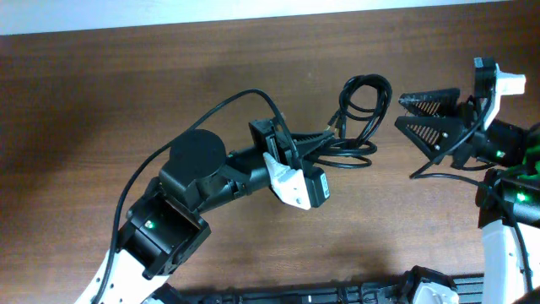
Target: Untangle cables
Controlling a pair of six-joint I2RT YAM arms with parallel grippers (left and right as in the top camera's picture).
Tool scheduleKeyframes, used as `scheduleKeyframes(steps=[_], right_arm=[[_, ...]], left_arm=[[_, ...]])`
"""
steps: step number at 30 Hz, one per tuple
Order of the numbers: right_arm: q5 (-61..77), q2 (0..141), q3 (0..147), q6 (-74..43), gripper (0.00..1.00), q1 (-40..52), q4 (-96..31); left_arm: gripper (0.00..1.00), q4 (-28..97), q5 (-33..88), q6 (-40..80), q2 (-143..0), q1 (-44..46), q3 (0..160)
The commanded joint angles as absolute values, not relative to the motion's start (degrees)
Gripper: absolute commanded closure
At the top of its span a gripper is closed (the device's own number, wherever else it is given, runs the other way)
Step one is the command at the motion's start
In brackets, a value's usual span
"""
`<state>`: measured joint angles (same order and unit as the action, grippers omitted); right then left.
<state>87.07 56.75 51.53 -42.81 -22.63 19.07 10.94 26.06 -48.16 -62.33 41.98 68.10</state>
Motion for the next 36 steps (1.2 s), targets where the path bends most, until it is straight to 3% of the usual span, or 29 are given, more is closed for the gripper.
scheduleKeyframes(steps=[1,10,18,25,32,36], right_arm=[[88.9,56.6,52.1,-42.3,0.32,-23.0,22.7],[88.9,56.6,52.1,-42.3,0.33,-21.6,48.2],[88.9,58.4,52.1,-42.7,0.34,-17.5,34.7],[88.9,58.4,52.0,-42.7,0.36,-17.5,21.5],[88.9,58.4,51.9,-42.7,0.37,-17.5,21.2],[87.8,58.6,51.9,-42.7,0.34,-17.6,21.3]], left_arm=[[1.00,10.0,25.7,-47.3,-60.8,41.9,68.4],[1.00,9.5,38.9,-47.4,-61.6,41.9,68.4],[1.00,5.7,37.0,-46.3,-62.1,41.9,68.4],[1.00,-3.3,26.6,-30.7,-62.1,41.9,68.4],[1.00,-4.1,10.1,-12.8,-62.1,41.9,68.4],[1.00,-3.6,8.5,-8.4,-62.1,41.9,68.4]])
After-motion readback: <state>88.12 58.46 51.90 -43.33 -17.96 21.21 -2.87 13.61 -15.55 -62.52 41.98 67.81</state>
